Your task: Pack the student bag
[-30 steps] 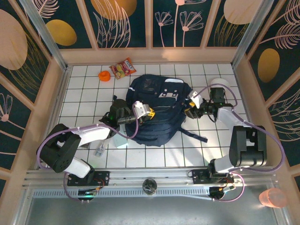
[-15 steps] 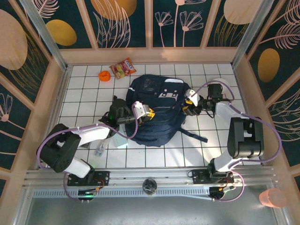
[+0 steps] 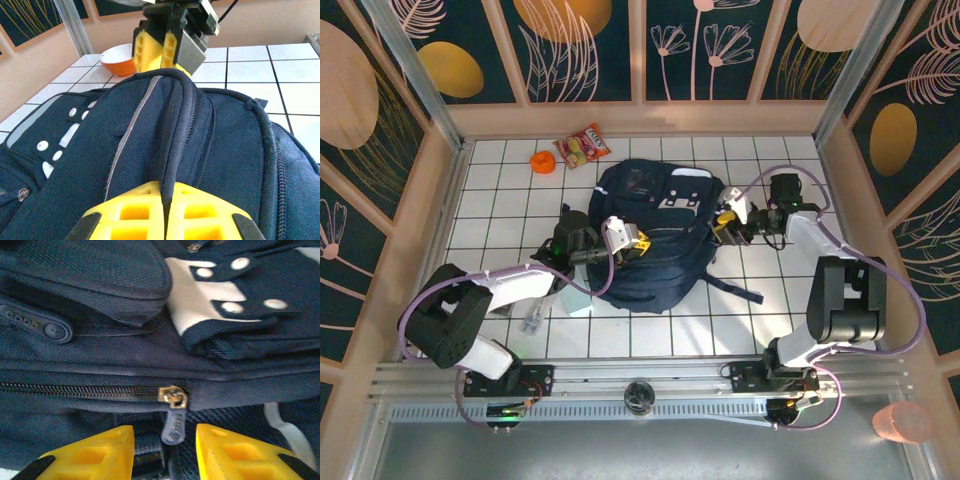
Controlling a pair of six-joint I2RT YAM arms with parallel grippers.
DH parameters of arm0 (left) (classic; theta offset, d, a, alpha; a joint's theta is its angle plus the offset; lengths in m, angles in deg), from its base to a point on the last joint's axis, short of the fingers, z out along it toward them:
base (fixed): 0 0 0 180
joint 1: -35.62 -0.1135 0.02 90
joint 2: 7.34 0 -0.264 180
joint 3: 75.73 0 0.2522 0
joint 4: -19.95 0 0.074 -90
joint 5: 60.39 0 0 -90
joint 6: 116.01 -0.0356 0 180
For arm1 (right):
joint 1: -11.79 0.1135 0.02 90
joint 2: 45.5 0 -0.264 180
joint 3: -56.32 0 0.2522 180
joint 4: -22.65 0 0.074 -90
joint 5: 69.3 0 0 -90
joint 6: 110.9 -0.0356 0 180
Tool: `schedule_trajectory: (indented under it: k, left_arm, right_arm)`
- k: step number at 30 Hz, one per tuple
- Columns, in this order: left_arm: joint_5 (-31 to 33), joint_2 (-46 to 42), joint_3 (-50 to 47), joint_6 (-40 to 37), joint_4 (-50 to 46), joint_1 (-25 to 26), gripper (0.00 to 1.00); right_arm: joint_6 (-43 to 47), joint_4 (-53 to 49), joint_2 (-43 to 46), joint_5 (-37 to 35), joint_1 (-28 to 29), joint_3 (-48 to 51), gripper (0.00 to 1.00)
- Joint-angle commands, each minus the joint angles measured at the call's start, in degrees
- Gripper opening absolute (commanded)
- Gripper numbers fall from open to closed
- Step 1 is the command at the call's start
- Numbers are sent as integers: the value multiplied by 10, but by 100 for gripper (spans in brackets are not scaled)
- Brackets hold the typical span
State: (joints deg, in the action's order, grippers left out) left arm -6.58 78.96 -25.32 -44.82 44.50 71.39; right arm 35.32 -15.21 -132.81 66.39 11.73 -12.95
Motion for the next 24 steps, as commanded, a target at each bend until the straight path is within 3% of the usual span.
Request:
schedule_trajectory:
  k: [1, 12, 17, 24]
  left_arm:
    - [-41, -15, 19, 0, 50, 0, 0]
    - [-47, -19, 16, 0, 56, 0, 0]
    - [-41, -24, 15, -1, 56, -1, 0]
    - [-39, -23, 8, 2, 64, -2, 0]
  right_arm:
    - [-45, 33, 12, -10, -15, 3, 44]
    - [-37, 62, -54, 23, 6, -20, 49]
    - [-28, 20, -69, 31, 21, -31, 42]
    - [-50, 13, -14, 29, 18, 19, 34]
